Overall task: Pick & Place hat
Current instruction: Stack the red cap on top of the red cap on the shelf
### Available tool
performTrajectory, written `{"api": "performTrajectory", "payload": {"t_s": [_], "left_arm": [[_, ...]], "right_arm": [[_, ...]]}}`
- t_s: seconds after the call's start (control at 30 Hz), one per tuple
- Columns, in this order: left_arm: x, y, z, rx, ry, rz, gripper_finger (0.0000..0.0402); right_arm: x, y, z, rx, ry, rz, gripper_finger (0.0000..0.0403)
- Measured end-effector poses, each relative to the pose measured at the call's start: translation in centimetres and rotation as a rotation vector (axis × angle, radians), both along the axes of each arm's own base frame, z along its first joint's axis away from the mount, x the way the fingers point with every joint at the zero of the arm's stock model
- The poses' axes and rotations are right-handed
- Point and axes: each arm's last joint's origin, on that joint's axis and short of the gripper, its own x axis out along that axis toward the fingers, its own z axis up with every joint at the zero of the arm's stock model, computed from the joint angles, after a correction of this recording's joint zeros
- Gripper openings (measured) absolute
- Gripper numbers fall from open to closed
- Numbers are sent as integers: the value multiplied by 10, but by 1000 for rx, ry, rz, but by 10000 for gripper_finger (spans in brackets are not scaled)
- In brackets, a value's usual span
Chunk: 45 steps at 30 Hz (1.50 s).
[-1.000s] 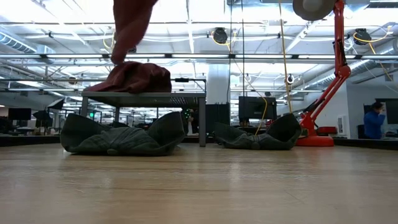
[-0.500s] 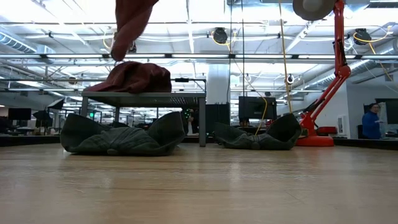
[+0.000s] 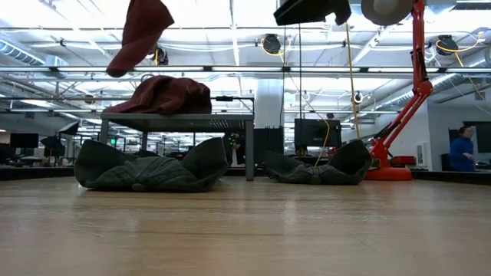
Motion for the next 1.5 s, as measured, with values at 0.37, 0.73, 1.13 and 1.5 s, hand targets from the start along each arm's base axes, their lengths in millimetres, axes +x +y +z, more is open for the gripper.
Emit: {"api": "performTrajectory", "payload": {"t_s": [0.37, 0.73, 1.13, 1.5], "left_arm": [[18, 39, -16, 28, 186, -16, 27], [14, 64, -24, 19, 223, -153, 27], [1, 55, -17, 114, 257, -251, 27], [-5, 47, -15, 214, 351, -339, 27]], "right_arm": [[3, 0, 7, -32, -113, 10, 158], [3, 0, 8, -27, -123, 9, 157], [3, 0, 8, -27, -123, 9, 155], [3, 0, 8, -27, -123, 9, 155]]}}
